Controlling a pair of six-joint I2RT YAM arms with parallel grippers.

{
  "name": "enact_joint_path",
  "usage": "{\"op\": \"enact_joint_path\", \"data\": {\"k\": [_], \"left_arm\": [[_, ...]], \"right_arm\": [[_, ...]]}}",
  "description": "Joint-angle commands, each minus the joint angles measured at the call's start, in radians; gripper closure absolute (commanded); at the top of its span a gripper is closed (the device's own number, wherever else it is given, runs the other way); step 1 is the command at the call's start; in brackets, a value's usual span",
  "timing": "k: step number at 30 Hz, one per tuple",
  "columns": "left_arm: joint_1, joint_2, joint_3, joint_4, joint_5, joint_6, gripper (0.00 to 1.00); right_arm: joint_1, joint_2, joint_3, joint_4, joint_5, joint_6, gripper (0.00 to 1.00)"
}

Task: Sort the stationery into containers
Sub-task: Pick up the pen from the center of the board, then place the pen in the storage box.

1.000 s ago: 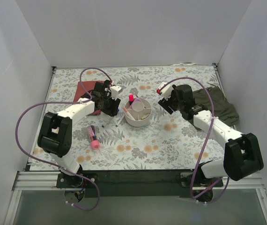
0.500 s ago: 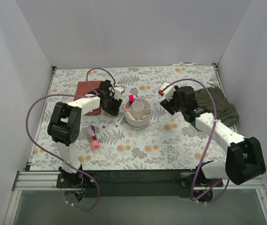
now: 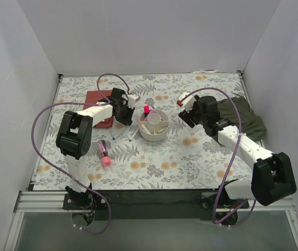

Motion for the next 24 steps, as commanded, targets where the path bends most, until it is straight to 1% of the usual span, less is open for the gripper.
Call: {"op": "enact_joint_path", "data": {"k": [1, 2, 3, 5, 6, 8, 9, 10, 11, 12, 13, 14, 15, 16, 17, 19, 20, 21, 22, 24], "left_arm": [[0.047, -0.093, -0.039, -0.098, 0.031, -0.049, 1.0], [0.058, -0.12, -0.04, -0.097, 0.028, -0.066, 1.0], [0.068, -0.192, -0.045, -0.079, 0.019, -0.095, 1.0], [0.082, -0.275, -0.059, -0.039, -0.001, -0.109, 1.0], [0.081, -0.355, -0.068, 0.025, -0.023, -0.127, 1.0], [0.079, -0.444, -0.105, 0.114, -0.026, -0.158, 1.0], [0.081, -0.482, -0.129, 0.224, -0.017, -0.176, 1.0], [0.076, -0.559, -0.154, 0.286, 0.02, -0.222, 1.0], [0.072, -0.588, -0.213, 0.346, 0.037, -0.244, 1.0], [0.066, -0.617, -0.243, 0.465, 0.051, -0.27, 1.0], [0.046, -0.654, -0.266, 0.509, 0.078, -0.326, 1.0], [0.036, -0.67, -0.295, 0.553, 0.081, -0.354, 1.0], [0.027, -0.682, -0.347, 0.655, 0.069, -0.398, 1.0], [0.01, -0.694, -0.376, 0.703, 0.048, -0.492, 1.0], [0.004, -0.691, -0.398, 0.791, -0.021, -0.541, 1.0], [-0.025, -0.674, -0.428, 0.854, -0.101, -0.609, 1.0], [-0.036, -0.649, -0.43, 0.898, -0.15, -0.665, 1.0], [-0.048, -0.632, -0.422, 0.919, -0.17, -0.672, 1.0], [-0.083, -0.618, -0.421, 0.938, -0.192, -0.667, 1.0], [-0.109, -0.587, -0.432, 1.024, -0.206, -0.654, 1.0]], "right_arm": [[-0.004, -0.001, 0.038, 0.047, -0.003, -0.002, 0.23], [-0.004, -0.003, 0.041, 0.047, -0.003, -0.004, 0.23], [-0.004, -0.001, 0.046, 0.047, -0.001, -0.005, 0.23], [-0.005, 0.002, 0.058, 0.047, 0.0, -0.007, 0.23], [-0.004, 0.003, 0.06, 0.046, 0.002, -0.008, 0.23], [-0.005, 0.003, 0.063, 0.047, -0.001, -0.008, 0.23], [-0.005, 0.003, 0.063, 0.047, -0.001, -0.008, 0.23], [-0.004, 0.005, 0.061, 0.047, -0.003, -0.008, 0.23], [-0.004, 0.005, 0.06, 0.047, -0.007, -0.008, 0.23], [-0.005, 0.008, 0.058, 0.047, -0.009, -0.007, 0.23], [-0.005, 0.009, 0.06, 0.047, -0.01, -0.007, 0.23], [-0.004, 0.008, 0.058, 0.049, -0.015, -0.007, 0.23], [-0.004, 0.009, 0.06, 0.049, -0.013, -0.007, 0.23], [-0.004, 0.009, 0.06, 0.047, -0.013, -0.007, 0.23], [-0.005, 0.009, 0.063, 0.049, -0.01, -0.005, 0.23], [-0.004, 0.009, 0.063, 0.047, -0.009, -0.007, 0.23], [-0.004, 0.012, 0.061, 0.047, -0.009, -0.005, 0.23], [-0.005, 0.013, 0.061, 0.047, -0.007, -0.005, 0.23], [-0.005, 0.014, 0.061, 0.044, -0.009, -0.005, 0.23], [-0.004, 0.017, 0.063, 0.038, -0.003, -0.007, 0.23]]}}
